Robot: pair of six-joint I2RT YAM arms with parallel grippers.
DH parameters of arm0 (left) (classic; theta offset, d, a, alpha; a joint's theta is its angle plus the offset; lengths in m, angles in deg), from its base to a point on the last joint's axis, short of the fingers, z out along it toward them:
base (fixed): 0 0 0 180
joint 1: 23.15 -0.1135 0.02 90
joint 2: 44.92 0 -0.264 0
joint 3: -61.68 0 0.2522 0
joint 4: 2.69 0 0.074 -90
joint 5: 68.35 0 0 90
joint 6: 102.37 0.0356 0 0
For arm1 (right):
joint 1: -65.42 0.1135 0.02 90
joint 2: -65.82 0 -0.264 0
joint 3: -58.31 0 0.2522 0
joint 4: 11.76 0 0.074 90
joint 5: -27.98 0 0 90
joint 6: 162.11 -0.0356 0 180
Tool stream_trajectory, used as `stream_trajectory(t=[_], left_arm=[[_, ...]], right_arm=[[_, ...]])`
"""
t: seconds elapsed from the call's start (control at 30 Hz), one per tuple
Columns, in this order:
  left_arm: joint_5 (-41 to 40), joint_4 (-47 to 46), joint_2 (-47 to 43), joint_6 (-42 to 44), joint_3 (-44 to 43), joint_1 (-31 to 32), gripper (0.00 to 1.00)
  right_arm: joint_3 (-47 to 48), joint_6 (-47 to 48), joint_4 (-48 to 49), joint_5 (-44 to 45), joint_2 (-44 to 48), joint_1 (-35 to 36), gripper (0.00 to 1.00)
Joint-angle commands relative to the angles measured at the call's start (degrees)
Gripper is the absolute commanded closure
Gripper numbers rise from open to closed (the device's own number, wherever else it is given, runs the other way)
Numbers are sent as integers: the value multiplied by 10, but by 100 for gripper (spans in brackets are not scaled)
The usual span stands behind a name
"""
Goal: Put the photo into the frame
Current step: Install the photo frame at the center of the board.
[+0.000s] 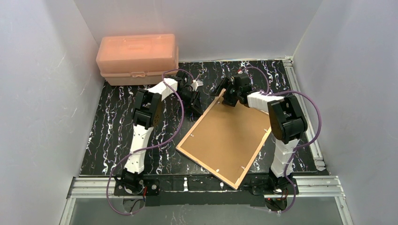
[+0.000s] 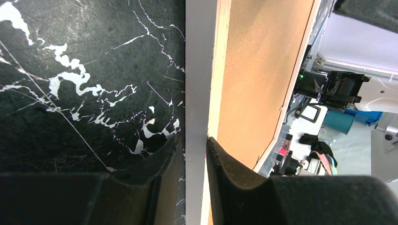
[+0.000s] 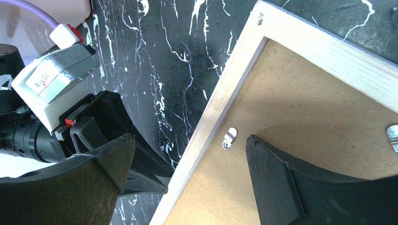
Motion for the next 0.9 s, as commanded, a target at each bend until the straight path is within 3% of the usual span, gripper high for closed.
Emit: stream_trajectory(t=[0.0,0.87], left_arm=[[-56,7,-16,22,17,5,75],[-54,1,-21,34,39,7,75]], right_arm=[[-7,-17,20,-22,3,2,4],[11,-35,52,-24,-31,13,5]])
